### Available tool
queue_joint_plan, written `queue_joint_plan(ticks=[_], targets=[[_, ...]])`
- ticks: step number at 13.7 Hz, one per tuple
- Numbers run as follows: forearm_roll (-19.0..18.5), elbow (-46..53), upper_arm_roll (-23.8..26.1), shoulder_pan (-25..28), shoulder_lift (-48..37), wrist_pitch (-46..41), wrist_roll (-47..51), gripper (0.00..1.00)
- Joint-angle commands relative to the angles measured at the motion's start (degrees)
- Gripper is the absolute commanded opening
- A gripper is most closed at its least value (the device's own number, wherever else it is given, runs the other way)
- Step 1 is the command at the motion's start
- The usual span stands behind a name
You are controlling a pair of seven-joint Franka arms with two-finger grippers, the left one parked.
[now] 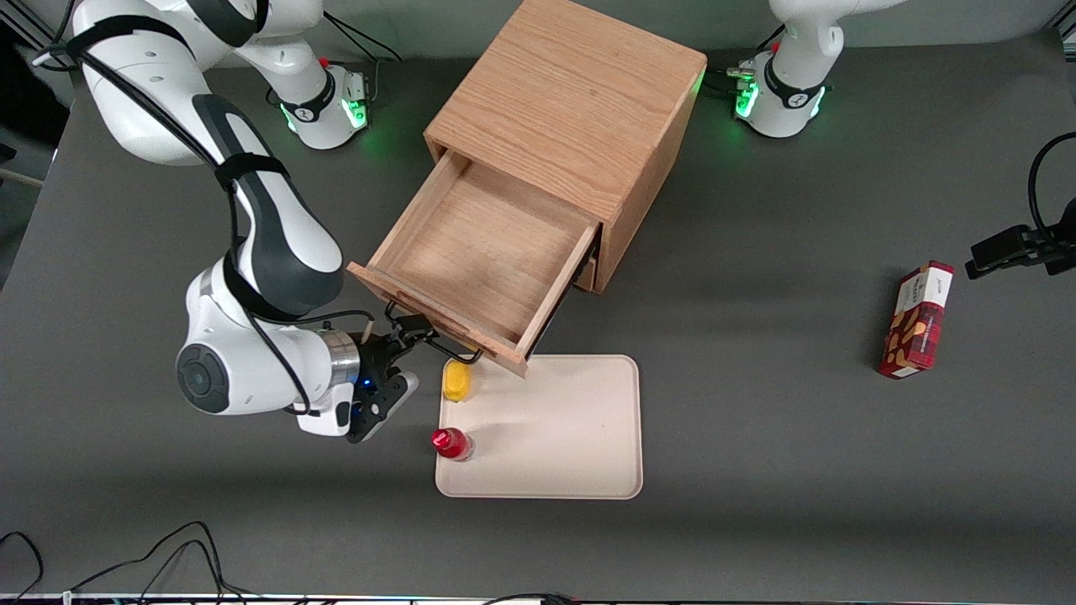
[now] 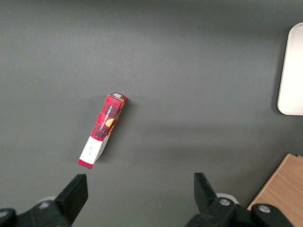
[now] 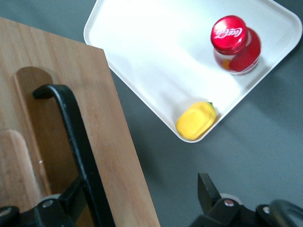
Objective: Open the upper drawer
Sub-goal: 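Pull the handle with the right gripper, sliding the upper drawer outward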
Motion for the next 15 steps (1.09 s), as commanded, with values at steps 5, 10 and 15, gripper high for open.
queue_joint_plan(ticks=[5,10,15], targets=[[-0.88,6.82,-2.07,0.08,3.67,-1.56,-3.34,1.0],[-0.79,9.9,-3.65,0.08,4.38,-3.49,-3.6,1.0],[0.0,10.0,-3.21,-0.09,-0.87,-4.9,-3.69,1.0]])
